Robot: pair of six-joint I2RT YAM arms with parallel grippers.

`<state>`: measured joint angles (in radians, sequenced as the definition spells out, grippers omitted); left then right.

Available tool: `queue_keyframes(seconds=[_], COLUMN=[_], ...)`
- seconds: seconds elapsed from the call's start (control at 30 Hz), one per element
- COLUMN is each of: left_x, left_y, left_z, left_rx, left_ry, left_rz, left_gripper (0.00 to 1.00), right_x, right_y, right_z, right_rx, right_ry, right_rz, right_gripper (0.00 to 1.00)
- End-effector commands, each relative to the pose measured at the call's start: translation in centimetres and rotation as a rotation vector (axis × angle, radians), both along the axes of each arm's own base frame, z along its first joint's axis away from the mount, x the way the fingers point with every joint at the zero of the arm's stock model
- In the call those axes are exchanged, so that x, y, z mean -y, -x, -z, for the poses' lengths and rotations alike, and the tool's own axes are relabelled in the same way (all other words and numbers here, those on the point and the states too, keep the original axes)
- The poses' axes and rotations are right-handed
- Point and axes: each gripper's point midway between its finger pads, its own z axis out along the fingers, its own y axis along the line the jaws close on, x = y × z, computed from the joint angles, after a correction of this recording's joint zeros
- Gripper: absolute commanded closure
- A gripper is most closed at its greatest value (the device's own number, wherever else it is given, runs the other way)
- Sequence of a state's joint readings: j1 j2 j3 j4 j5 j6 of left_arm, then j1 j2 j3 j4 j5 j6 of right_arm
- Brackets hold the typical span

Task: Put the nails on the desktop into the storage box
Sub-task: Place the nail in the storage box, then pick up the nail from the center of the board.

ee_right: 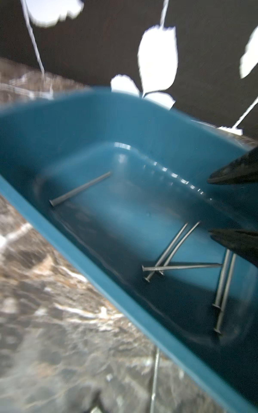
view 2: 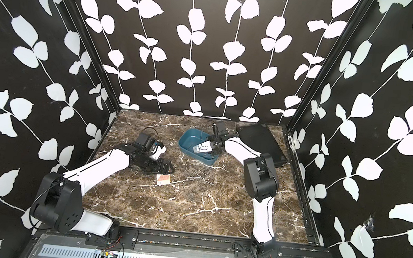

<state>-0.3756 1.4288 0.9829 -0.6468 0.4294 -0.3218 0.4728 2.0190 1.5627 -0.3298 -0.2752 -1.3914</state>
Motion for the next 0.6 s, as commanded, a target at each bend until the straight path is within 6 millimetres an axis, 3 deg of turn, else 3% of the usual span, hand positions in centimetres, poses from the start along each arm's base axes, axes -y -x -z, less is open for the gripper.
queue_keyframes(seconds=[0.0,0.1,0.2,0.3,0.37,0.4,0.57], left_x=[0.4,0.6,0.7,0.7,0.7,0.7,1.9], left_y=[-1.1,-1.6,-1.7,-1.3,-0.8,-0.5,1.7], left_z=[-1.0,-1.0,-1.0,-0.5,-0.2,-0.1,-0.2], left_rx=[0.062,0.083,0.102,0.104,0.098,0.097,0.110], left_ry=[0.033,0.048,0.072,0.080,0.083,0.086,0.032], left_rz=[-0.007,-0.020,-0.032,-0.037,-0.037,-0.033,0.086], left_gripper=[0.01,0.01,0.01,0.01,0.01,0.01,0.01], right_x=[-2.8,-3.3,-1.8,-0.2,0.6,1.1,4.0], right_y=[1.1,2.9,4.7,7.7,9.9,11.4,16.7], right_z=[-10.7,-14.2,-14.7,-13.2,-11.2,-11.5,-6.8], right_rx=[0.071,-0.027,-0.229,-0.466,-0.593,-0.633,-0.853], right_ry=[-0.332,-0.493,-0.581,-0.594,-0.557,-0.568,-0.503], right_rz=[0.126,0.332,0.620,0.828,0.914,0.942,1.205], right_gripper=[0.61,0.56,0.55,0.56,0.57,0.56,0.55])
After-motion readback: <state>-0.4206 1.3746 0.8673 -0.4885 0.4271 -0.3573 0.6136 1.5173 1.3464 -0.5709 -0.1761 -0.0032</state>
